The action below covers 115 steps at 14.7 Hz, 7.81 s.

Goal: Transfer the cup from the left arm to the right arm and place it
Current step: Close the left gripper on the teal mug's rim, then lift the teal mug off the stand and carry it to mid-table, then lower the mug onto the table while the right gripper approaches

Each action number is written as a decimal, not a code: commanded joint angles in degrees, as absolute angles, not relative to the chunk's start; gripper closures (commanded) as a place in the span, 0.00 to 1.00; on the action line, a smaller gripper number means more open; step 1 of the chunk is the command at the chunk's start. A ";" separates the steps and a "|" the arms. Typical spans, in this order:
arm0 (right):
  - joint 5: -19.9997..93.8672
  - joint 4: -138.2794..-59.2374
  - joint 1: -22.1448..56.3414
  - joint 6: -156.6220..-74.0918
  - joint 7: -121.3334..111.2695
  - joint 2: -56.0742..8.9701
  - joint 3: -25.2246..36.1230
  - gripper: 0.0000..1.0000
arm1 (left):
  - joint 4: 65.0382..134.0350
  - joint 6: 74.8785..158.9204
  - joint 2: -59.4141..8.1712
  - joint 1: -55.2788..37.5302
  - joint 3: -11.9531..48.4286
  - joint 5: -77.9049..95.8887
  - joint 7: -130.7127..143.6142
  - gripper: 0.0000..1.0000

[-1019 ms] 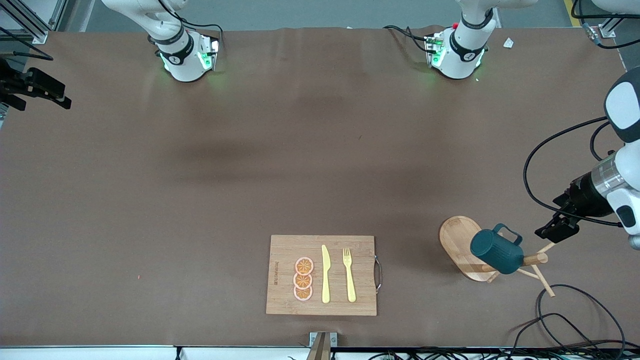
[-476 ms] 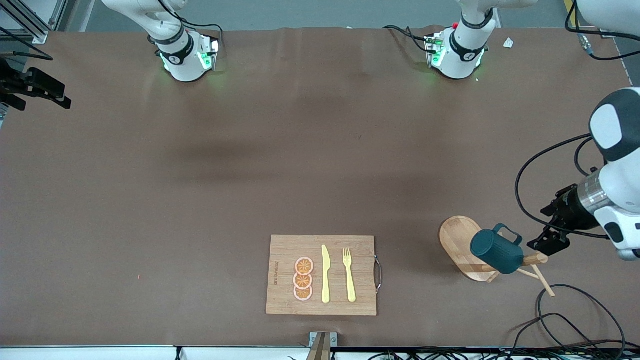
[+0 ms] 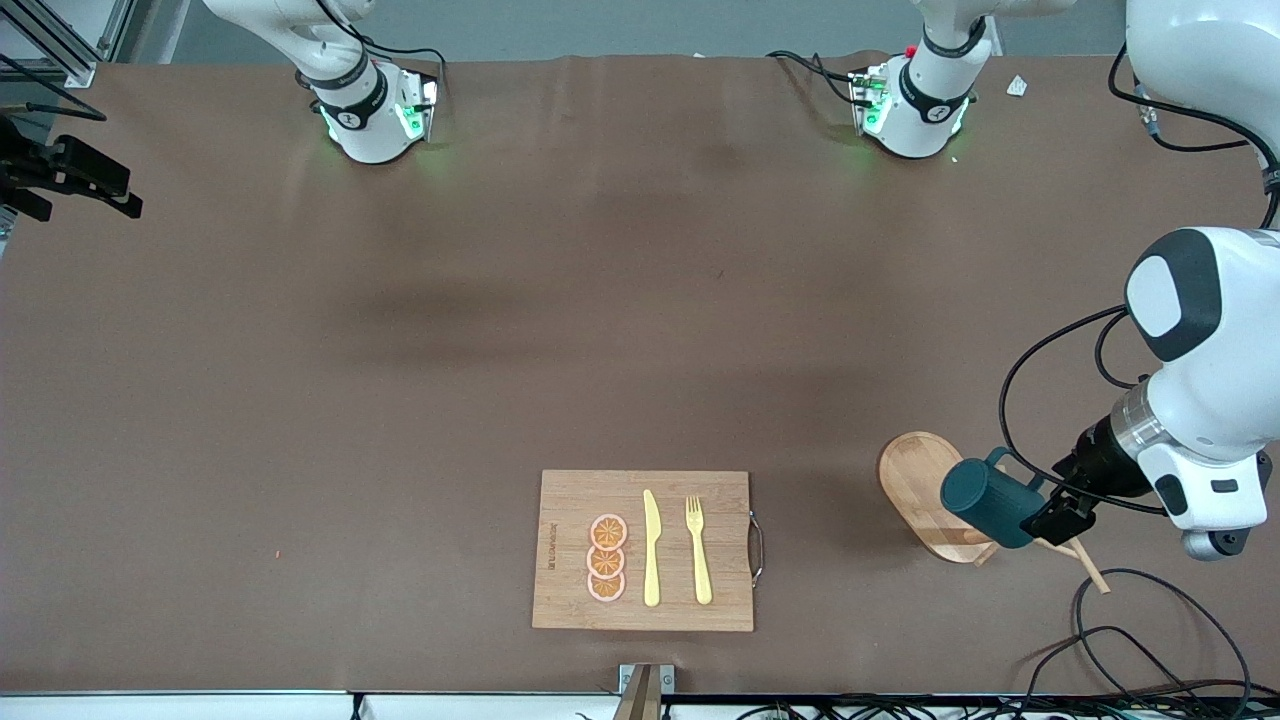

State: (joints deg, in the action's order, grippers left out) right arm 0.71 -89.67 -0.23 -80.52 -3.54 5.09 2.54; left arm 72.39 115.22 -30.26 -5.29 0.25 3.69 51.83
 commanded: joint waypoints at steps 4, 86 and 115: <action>0.35 -90.88 -0.44 -80.60 -3.52 6.42 2.46 0.00 | 71.37 115.31 -33.39 -5.36 0.26 5.54 56.94 0.01; 0.88 -89.12 -0.88 -80.94 -3.34 1.94 2.72 0.00 | 71.72 116.54 -46.57 -52.46 6.59 -59.02 110.01 0.34; 1.14 -92.54 0.96 -90.16 12.81 -7.65 2.37 0.00 | 72.95 103.28 -67.94 -69.17 6.68 -110.57 140.62 0.10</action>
State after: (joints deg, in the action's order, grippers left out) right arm 0.88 -89.87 -0.72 -87.84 8.62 -8.11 2.40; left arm 73.95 104.85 -66.90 -68.23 7.04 -109.16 139.21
